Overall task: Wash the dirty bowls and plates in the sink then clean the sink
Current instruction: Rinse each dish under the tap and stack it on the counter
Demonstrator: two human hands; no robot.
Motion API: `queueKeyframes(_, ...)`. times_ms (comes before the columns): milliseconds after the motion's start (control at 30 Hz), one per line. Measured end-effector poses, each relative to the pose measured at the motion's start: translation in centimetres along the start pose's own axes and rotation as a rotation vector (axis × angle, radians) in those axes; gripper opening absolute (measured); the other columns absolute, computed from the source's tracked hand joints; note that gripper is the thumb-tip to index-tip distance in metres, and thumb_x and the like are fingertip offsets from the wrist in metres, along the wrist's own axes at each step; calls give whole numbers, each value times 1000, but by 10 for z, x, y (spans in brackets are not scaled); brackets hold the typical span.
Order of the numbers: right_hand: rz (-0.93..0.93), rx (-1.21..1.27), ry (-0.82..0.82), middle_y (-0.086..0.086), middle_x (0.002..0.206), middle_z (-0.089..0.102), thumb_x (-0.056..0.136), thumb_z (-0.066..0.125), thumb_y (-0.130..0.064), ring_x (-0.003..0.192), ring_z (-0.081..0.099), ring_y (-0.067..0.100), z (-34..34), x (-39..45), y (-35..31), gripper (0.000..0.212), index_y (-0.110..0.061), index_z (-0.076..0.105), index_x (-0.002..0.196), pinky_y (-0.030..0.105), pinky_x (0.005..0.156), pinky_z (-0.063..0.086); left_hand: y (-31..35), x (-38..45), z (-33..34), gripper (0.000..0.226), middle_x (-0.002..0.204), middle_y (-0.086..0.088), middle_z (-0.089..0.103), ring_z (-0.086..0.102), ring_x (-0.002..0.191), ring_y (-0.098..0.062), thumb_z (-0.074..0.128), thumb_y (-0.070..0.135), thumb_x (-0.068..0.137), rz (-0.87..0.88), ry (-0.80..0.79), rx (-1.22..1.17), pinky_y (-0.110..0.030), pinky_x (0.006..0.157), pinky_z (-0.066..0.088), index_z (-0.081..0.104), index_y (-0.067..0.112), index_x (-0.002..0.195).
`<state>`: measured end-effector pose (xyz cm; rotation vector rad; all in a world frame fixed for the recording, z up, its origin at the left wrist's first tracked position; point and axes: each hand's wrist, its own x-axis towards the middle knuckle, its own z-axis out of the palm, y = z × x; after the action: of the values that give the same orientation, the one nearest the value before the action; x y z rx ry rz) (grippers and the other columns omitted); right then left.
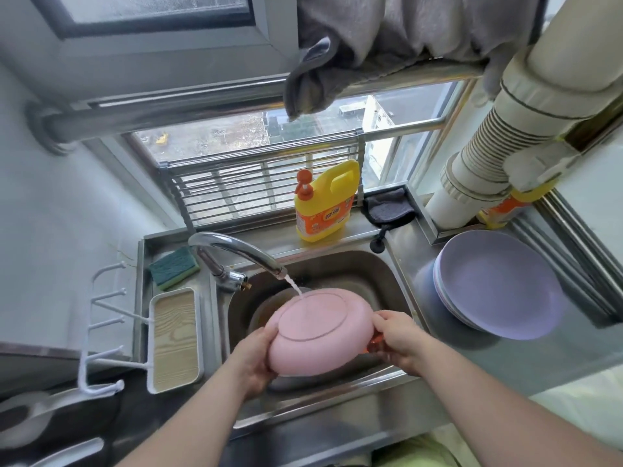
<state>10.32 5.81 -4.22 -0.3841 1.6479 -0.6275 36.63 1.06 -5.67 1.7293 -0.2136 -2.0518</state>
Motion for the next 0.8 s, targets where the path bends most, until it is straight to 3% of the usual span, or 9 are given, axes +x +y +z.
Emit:
queueKeyframes(100, -41, 56, 35, 8, 81, 69, 108, 56, -26, 58, 58, 18, -22, -6, -7, 14, -17, 64, 115, 25, 48, 37, 4, -7, 21, 28, 101, -18, 79, 76, 87, -33, 77, 24, 94, -63, -28, -96, -46, 62, 66, 76, 2, 111)
queueKeyframes(167, -120, 75, 55, 13, 98, 67, 108, 56, -24, 67, 57, 22, -38, -8, -17, 25, -30, 53, 131, 28, 52, 41, 5, -8, 34, 30, 99, -20, 79, 77, 81, -34, 74, 24, 97, -128, -17, -193, -46, 54, 64, 73, 0, 116)
queueKeyframes(333, -242, -14, 44, 1, 92, 68, 108, 44, -3, 63, 59, 13, -67, -19, -55, 37, -24, 66, 128, 21, 51, 48, 4, -10, 65, 30, 69, -19, 70, 69, 45, -28, 69, 24, 101, -225, -104, -387, -30, 33, 51, 64, -6, 103)
queueKeyframes(433, -425, -298, 97, -6, 93, 71, 100, 53, 0, 67, 62, 8, -85, -18, -67, 44, -24, 66, 135, 22, 64, 50, -2, -6, 72, 33, 66, -17, 64, 66, 43, -23, 71, 23, 95, -282, -200, -449, -27, 32, 51, 61, -7, 106)
queueKeyframes(500, -608, -642, 165, -10, 96, 64, 102, 62, -26, 77, 62, 7, -94, -20, -74, 33, -33, 66, 134, 27, 77, 47, -6, -5, 73, 35, 64, -17, 63, 66, 42, -23, 72, 19, 90, -347, -295, -481, -27, 32, 51, 61, -10, 105)
queueKeyframes(600, -775, -875, 243, -5, 97, 48, 104, 47, -55, 91, 55, 19, -100, -20, -87, 35, -43, 67, 130, 33, 83, 45, -13, -4, 72, 36, 56, -10, 52, 57, 34, -19, 81, 0, 78, -431, -467, -509, -23, 29, 46, 59, -8, 104)
queueKeyframes(667, -916, -891, 263, 0, 104, 52, 100, 51, -40, 98, 57, 26, -100, -18, -95, 32, -37, 71, 124, 37, 87, 48, -16, -3, 73, 52, 60, -7, 49, 53, 36, -16, 90, -10, 63, -430, -489, -515, -19, 30, 43, 60, -5, 105)
queueKeyframes(733, -1087, -895, 273, 3, 111, 64, 93, 59, -24, 101, 63, 31, -101, -13, -99, 31, -27, 74, 120, 40, 90, 52, -17, -10, 83, 42, 73, -10, 58, 60, 45, -17, 84, -3, 65, -327, -397, -488, -17, 35, 44, 66, -7, 103)
queueKeyframes(800, -1139, -828, 277, 4, 116, 72, 94, 58, -22, 106, 68, 31, -102, -13, -102, 32, -19, 75, 120, 41, 94, 54, -21, -15, 98, 29, 78, -13, 65, 65, 51, -18, 70, 10, 78, -207, -263, -480, -19, 41, 50, 70, -5, 103)
